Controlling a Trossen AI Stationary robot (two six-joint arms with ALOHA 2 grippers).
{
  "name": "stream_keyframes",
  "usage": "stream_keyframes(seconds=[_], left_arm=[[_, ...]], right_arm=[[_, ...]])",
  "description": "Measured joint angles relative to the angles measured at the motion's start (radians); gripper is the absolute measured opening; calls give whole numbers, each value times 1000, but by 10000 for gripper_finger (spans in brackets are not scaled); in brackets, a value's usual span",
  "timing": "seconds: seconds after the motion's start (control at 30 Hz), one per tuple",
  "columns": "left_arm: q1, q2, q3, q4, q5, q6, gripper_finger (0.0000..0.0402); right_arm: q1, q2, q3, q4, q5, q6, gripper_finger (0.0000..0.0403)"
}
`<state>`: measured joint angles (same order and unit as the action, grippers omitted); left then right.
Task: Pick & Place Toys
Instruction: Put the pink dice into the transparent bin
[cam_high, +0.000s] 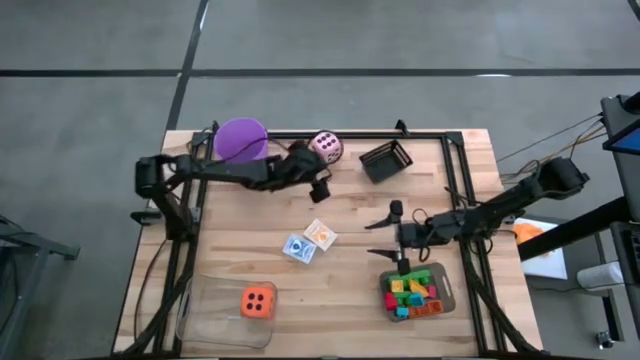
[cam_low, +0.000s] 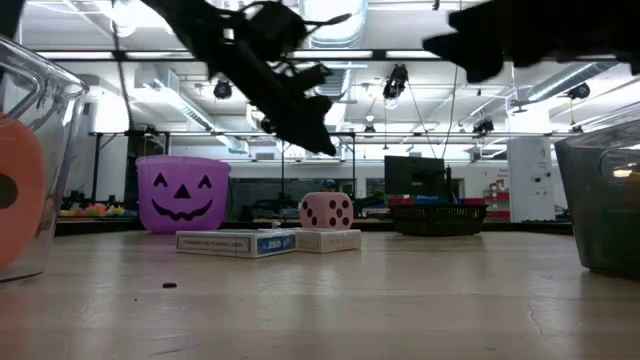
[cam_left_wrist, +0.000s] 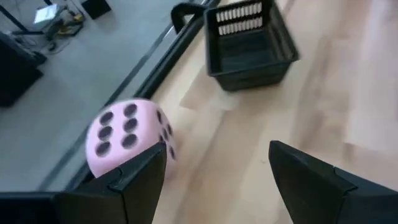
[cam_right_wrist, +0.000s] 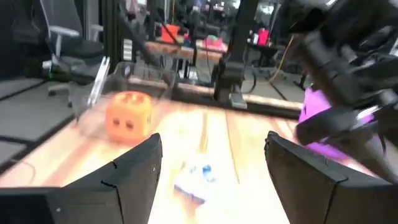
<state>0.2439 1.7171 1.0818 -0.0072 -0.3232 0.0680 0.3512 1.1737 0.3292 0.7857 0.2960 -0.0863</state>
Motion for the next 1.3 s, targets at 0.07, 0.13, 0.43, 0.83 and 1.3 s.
stream_keyframes(seconds=[0.07,0.13,0.43,0.83,1.3], left_arm=[[15,44,61,-42,-25,50,286],[25,83,120,-38,-33,102,286],[63,187,281,-204,-123,187,286],[157,373,462,-384,-133,179,286],[221,424,482,-423,-36,124,264]], right_arm=[[5,-13,-20,10,2,15,277],[7,-34,-45,0,3,20,277],[12,-23,-67,7,3,36,277],[26,-15,-62,8,-1,39,277],[32,-15,-62,6,2,40,277]])
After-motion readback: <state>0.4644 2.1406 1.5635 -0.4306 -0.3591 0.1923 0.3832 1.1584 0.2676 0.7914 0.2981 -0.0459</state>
